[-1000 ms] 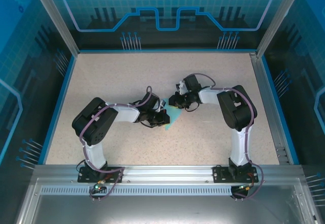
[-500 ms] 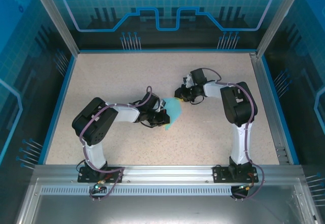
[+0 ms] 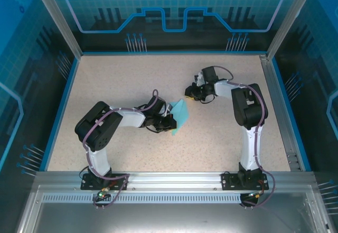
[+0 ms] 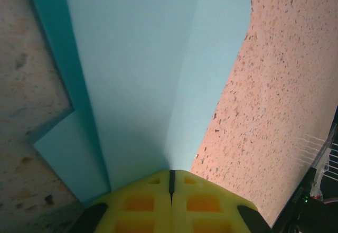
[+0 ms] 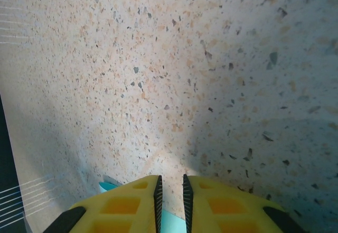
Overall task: Fold a paper plane with a square sheet of paper (pick it up from the middle)
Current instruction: Fourth fold the wing at the center of the table.
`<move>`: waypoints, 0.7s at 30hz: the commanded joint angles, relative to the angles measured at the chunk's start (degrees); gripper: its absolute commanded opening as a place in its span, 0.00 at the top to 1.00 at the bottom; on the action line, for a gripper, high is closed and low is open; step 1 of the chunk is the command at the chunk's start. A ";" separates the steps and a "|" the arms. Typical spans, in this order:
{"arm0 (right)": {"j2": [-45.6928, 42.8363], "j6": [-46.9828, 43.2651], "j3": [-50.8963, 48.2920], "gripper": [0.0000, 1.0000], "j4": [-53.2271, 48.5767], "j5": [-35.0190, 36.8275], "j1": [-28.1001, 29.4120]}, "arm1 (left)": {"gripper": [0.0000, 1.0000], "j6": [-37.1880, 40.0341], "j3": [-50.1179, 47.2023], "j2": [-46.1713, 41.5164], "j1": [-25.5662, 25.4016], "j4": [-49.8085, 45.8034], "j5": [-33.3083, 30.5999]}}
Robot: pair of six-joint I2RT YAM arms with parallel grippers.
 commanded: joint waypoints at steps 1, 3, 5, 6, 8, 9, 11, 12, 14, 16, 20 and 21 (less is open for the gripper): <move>-2.04 -1.46 -0.43 0.79 -1.33 -1.00 -0.12 | 1.00 1.23 -3.50 5.68 -1.46 -11.71 -4.68; -3.67 -1.21 -1.67 0.79 0.26 -3.32 0.34 | 1.00 1.32 -3.35 5.71 -1.42 -11.76 -4.68; -4.82 -1.17 -2.71 0.81 1.05 -4.81 1.86 | 1.00 1.50 -3.10 5.92 -1.50 -12.08 -4.68; -5.31 -1.34 -3.12 0.81 1.03 -4.99 2.50 | 1.00 1.54 -2.94 5.98 -1.47 -12.13 -4.69; -6.19 -1.49 -3.91 0.82 0.97 -5.33 3.62 | 1.00 1.47 -3.11 5.85 -1.47 -12.16 -4.77; -6.63 -1.55 -4.30 0.82 1.09 -5.18 3.92 | 1.00 1.33 -3.26 5.76 -1.49 -11.89 -4.77; -7.20 -1.67 -5.32 0.82 1.40 -3.74 4.58 | 1.00 1.20 -3.27 5.76 -1.46 -11.74 -4.68; -6.98 -1.72 -5.46 0.83 1.41 -3.76 4.87 | 1.00 1.15 -3.36 5.76 -1.42 -11.74 -4.68; -5.79 -1.57 -5.48 0.84 1.74 -5.24 5.50 | 1.00 1.22 -3.11 5.85 -1.47 -11.97 -4.61; -4.93 -1.48 -5.73 0.85 1.93 -5.03 6.19 | 1.00 1.47 -2.81 5.85 -1.43 -12.18 -4.68; -2.94 -0.70 -5.67 0.86 2.80 -2.95 5.62 | 1.00 1.48 -2.52 5.84 -1.58 -12.30 -4.43; -2.23 -0.40 -5.42 0.86 3.30 -2.67 5.25 | 1.00 1.54 -2.56 5.85 -1.51 -12.30 -4.42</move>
